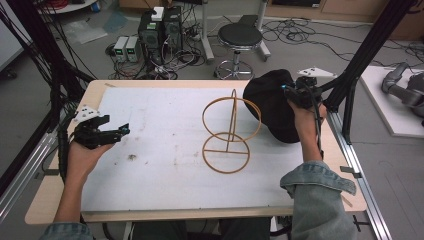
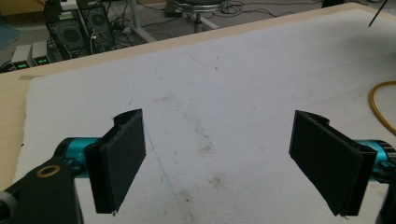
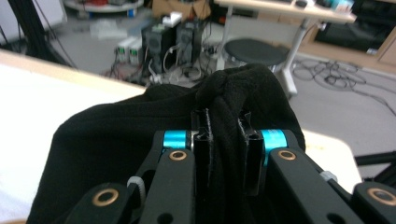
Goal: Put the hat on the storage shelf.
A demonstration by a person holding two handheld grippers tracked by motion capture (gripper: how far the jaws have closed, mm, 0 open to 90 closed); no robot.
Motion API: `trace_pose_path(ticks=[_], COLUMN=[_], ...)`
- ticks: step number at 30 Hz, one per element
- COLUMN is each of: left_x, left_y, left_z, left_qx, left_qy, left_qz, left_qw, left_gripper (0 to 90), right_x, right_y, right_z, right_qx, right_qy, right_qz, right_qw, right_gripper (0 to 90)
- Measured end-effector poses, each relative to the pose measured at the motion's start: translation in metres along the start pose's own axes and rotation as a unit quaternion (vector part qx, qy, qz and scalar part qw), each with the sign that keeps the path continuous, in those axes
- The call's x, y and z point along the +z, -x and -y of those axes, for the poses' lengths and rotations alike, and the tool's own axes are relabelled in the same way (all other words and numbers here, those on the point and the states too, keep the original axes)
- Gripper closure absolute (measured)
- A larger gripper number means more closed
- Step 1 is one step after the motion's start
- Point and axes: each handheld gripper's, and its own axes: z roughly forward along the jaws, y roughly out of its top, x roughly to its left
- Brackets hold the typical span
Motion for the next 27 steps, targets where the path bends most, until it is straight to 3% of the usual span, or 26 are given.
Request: trace_pose_path(ticks=[14, 27], left_x=[-0.005, -0.009], left_y=[-0.002, -0.002], left_z=[-0.002, -0.005], left_qx=[-0.002, -0.001], left_qy=[0.007, 0.012], left_qz=[0.001, 0.002], left_qw=[1.0, 0.9999], left_gripper=[19.0, 19.0], right_x=[-0.042, -0.074], right_y=[0.008, 0.007], right_z=[-0.043, -0.065], right_qx=[-0.002, -0.008], right_qy=[0.059, 0.092], right_qz=[0.003, -0.008], right_qw=[0.9983, 0.9957], right_gripper=[80.9, 80.9])
